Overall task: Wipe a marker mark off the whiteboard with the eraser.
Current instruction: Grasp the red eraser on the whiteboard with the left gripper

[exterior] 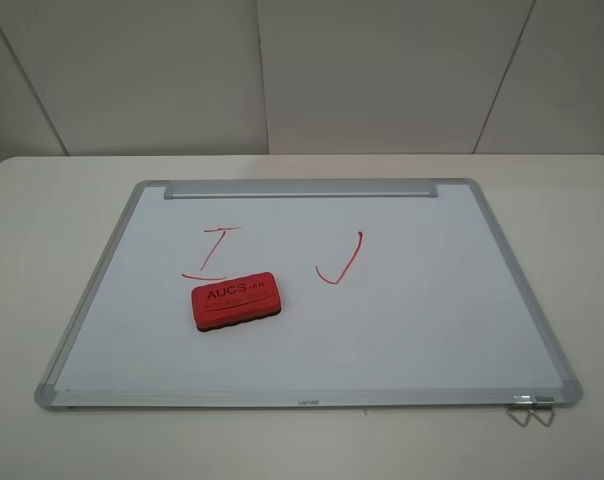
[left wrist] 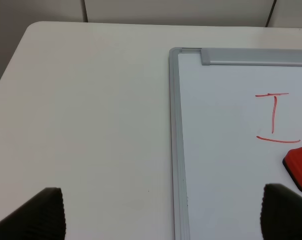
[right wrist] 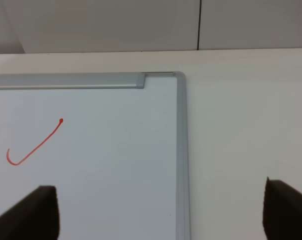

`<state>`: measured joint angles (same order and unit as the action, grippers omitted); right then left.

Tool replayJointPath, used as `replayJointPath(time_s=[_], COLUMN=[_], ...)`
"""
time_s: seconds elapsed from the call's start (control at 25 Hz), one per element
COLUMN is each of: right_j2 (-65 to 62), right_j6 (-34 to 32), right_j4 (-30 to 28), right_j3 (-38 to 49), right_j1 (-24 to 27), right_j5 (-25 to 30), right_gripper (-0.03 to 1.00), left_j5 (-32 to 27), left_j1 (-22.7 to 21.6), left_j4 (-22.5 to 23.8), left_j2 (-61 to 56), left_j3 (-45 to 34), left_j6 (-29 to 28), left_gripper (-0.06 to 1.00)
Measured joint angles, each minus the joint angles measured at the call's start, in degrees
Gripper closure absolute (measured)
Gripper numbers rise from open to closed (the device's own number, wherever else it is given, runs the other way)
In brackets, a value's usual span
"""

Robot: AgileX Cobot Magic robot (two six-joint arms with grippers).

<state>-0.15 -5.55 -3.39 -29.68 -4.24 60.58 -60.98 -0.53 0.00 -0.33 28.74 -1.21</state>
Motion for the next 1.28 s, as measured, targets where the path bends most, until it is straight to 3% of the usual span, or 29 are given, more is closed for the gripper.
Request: replayJointPath(time_s=[0.76, 1.28], right_j2=[0.0, 0.0], right_j6=[0.0, 0.0], right_j4=[0.0, 0.0], right_j3=[0.0, 0.0], right_j1=[0.0, 0.0], right_j5=[0.0, 0.0], right_gripper=[0.24, 0.24], left_j5=[0.0, 0.0], left_j1=[0.05, 4.21], left_j4=[0.0, -1.01], left_j2=[0.0, 1.59], left_j3=[0.0, 0.64], left_j6=[0.0, -0.34], left_gripper=[0.17, 0.17])
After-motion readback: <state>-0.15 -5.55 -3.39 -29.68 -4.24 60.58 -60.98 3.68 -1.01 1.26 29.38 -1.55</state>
